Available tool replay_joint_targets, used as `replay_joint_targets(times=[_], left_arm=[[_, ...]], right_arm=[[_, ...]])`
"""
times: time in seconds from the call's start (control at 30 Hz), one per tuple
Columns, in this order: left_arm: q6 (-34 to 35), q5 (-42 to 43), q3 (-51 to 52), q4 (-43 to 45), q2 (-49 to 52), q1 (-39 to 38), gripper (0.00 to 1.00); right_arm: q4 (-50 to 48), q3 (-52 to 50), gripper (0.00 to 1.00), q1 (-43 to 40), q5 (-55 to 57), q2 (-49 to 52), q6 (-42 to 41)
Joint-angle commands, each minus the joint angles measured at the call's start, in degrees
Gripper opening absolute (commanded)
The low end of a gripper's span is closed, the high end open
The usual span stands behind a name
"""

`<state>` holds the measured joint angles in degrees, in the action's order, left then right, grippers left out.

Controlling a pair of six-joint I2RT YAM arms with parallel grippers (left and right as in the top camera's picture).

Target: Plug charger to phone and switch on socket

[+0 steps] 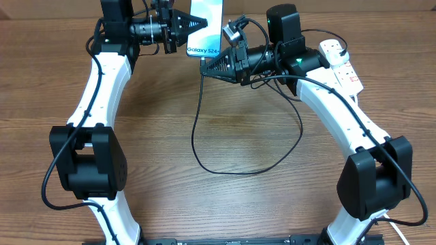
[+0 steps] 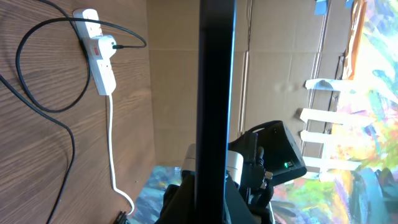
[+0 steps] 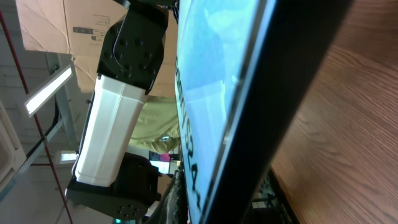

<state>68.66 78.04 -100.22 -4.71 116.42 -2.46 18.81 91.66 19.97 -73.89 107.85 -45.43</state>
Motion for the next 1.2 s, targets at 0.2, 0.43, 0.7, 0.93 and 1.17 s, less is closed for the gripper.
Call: replay_joint_targets(times=[0.2,0.43,0.7,0.93,1.17], left_arm=[[-1.36,2.62,-1.79,0.28,-0.33,0.57,0.04],[-1.33,2.62,-1.79,0.26,-0.33,0.57,0.04],[-1.33,3.10,-1.79,0.28,-0.33,0.57,0.04],[-1.38,3.43,-1.79,0.52,-0.33,0.57,0.04],[-0.90,3.48,-1.79,0.50,-0.33,0.57,0.04]], right_arm=[[-0.76,0.98,0.04,-0.33,1.86,-1.22,-1.27],[-0.72,0.98,0.04,-0.33,3.78,-1.22,-1.84],[-0.76,0.98,0.04,-0.33,4.85,-1.25,-2.80],[-0.76,0.98,0.04,-0.33,5.33,-1.22,-3.30],[-1.64,0.98,0.04,0.09,8.90,-1.22,-5.64]])
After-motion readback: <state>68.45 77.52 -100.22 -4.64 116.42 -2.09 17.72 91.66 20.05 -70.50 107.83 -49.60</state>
